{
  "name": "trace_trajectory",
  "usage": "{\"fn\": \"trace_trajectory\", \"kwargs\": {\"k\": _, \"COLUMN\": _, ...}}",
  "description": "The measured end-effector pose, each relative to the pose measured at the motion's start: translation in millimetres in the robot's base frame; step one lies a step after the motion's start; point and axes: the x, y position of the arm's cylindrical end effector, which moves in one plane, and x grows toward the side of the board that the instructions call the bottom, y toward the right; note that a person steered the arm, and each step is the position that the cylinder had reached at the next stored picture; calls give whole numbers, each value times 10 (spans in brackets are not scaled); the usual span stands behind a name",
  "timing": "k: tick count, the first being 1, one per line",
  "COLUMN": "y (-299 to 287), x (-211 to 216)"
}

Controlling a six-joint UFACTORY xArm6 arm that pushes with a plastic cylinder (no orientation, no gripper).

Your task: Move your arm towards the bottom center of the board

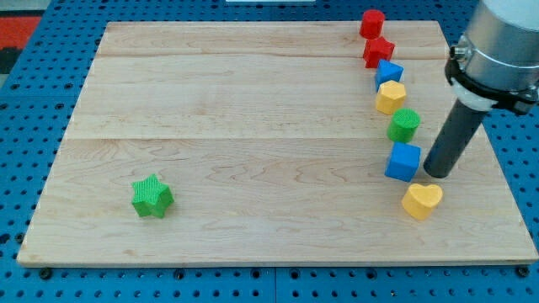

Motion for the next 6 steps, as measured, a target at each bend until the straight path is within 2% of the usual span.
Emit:
{"fn": "trace_trajectory", "kwargs": {"k": 1, "y": 267, "x": 0}}
{"fn": "trace_trajectory", "kwargs": {"k": 2, "y": 627, "x": 201}}
{"fn": "trace_trajectory", "kwargs": {"k": 3, "y": 966, "x": 648}}
{"fn": "trace_trajectory", "kwargs": {"k": 4, "y": 1068, "x": 1150}}
{"fn": "trace_trajectory", "kwargs": {"k": 6, "y": 501, "x": 1176}}
